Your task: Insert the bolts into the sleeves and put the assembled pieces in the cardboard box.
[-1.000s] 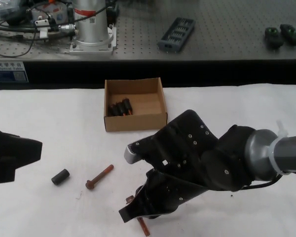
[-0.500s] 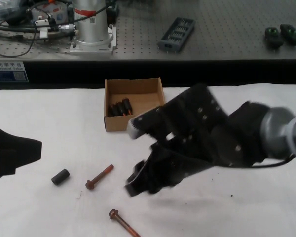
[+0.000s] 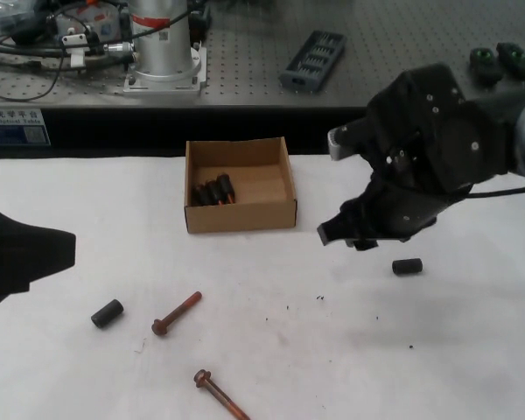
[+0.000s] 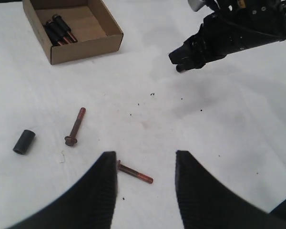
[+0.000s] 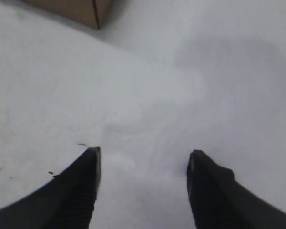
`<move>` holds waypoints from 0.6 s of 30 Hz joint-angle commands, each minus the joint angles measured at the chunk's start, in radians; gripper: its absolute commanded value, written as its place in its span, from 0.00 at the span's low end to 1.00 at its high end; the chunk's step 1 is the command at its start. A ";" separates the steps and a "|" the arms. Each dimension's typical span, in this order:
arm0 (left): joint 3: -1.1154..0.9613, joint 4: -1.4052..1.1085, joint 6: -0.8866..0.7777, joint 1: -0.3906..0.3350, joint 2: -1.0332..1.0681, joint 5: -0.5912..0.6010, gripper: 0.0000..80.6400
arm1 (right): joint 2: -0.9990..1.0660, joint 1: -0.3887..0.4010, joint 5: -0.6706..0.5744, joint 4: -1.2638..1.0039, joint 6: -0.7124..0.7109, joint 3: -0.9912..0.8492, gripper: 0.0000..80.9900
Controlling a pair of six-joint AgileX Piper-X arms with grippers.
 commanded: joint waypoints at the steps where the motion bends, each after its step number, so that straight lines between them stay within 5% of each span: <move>1: -0.005 -0.017 -0.022 -0.005 -0.007 -0.010 0.37 | 0.054 -0.004 0.034 0.049 0.122 -0.031 0.52; 5: -0.005 -0.013 -0.022 -0.005 -0.007 -0.008 0.37 | 0.101 -0.016 0.031 0.076 0.246 -0.031 0.52; 18: -0.005 -0.014 -0.022 -0.005 -0.007 -0.002 0.37 | 0.109 -0.113 0.030 0.074 0.246 -0.034 0.52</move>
